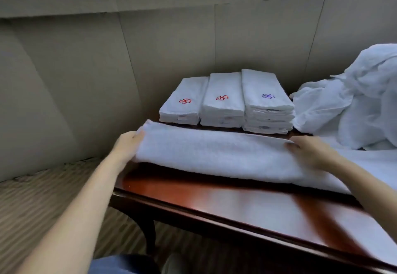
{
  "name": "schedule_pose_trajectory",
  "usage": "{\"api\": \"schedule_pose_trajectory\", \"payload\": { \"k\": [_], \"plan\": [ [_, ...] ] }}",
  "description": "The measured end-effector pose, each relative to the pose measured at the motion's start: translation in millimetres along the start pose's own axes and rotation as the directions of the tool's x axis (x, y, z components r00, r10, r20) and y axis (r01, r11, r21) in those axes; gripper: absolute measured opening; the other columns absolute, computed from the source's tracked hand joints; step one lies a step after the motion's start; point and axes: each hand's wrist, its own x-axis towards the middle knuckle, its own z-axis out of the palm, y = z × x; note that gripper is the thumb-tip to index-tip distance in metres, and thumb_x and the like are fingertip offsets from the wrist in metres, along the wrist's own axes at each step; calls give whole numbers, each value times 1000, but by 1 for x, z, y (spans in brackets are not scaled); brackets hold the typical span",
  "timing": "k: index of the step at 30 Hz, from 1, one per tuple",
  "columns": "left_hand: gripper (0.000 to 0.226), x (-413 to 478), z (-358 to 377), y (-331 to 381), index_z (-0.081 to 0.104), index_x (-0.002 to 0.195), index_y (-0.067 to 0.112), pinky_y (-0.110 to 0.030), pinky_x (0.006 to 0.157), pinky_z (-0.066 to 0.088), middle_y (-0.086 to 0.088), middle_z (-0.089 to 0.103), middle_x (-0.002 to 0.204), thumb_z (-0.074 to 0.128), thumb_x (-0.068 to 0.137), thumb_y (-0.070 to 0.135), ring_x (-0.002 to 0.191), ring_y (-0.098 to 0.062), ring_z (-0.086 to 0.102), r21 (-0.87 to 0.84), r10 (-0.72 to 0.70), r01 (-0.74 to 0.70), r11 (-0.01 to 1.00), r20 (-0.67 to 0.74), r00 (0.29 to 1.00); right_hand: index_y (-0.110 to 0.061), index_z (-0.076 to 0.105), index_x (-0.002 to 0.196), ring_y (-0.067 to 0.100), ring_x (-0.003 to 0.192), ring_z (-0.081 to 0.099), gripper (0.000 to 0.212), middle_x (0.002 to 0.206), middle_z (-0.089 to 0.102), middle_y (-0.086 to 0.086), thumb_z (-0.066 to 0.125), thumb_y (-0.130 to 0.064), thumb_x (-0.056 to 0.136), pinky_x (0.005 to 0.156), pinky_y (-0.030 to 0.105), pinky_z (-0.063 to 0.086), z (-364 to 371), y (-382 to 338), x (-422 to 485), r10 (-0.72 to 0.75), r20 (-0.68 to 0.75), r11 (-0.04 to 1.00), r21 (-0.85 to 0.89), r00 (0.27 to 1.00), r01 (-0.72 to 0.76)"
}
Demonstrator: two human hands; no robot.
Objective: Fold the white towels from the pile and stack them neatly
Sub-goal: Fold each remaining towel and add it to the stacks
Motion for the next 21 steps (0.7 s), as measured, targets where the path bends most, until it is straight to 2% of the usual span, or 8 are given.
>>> {"api": "schedule_pose_trajectory", "payload": {
  "k": [3,5,7,9,12,16,19,21],
  "plan": [
    [36,12,19,-9,57,85,7,-34,74,39,-17,63,102,37,100,32,91,-33,55,430,-39,90,898,-127,991,-19,56,81,30,101,58,39,107,65,9,34,-46,99,80,36,44,20,0,12,38,-12,982,-184,999,-39],
    [38,17,24,-10,58,85,7,-35,74,41,-13,60,96,35,100,34,92,-34,54,555,-31,123,823,-173,984,-18,61,91,29,104,58,40,111,63,7,33,-47,99,81,37,44,22,3,22,21,10,982,-186,1000,-19],
    [38,24,25,-6,51,68,11,-33,63,38,-7,53,76,37,97,31,80,-32,52,518,31,92,850,-224,974,-18,61,96,30,102,57,40,111,62,7,34,-47,99,80,37,44,15,5,32,2,7,989,-149,1000,-1],
    [38,30,28,-3,32,57,16,-31,55,25,-3,40,61,42,93,24,67,-25,40,305,67,7,952,-231,971,-25,55,85,30,89,55,35,104,61,9,34,-51,97,71,35,40,7,7,39,1,-82,993,-115,997,-10],
    [29,33,28,-2,42,61,16,-30,63,30,-5,47,68,46,90,20,68,-21,43,-38,-105,102,994,-95,990,-28,47,73,28,82,52,36,99,61,8,33,-51,96,68,34,38,10,7,41,20,-135,993,-112,991,-35],
    [34,30,17,-13,62,79,2,-30,59,35,-16,64,85,42,96,23,71,-25,51,380,-157,159,911,-36,987,-24,54,71,26,93,60,42,97,66,4,38,-56,94,71,33,37,31,6,38,35,-117,976,-210,993,-59],
    [40,28,17,-13,60,99,-8,-36,69,41,-24,62,102,36,98,23,86,-36,57,545,-98,146,826,-116,988,-19,56,63,23,77,56,52,83,64,1,41,-61,91,66,31,38,25,7,42,68,-48,980,-186,997,-76],
    [40,27,18,-9,60,111,1,-37,79,43,-20,61,115,33,99,28,104,-38,56,621,-88,213,754,-225,970,-16,53,55,17,65,53,58,69,59,-2,44,-62,90,59,29,37,18,4,43,87,63,985,-157,994,-76]
  ]
}}
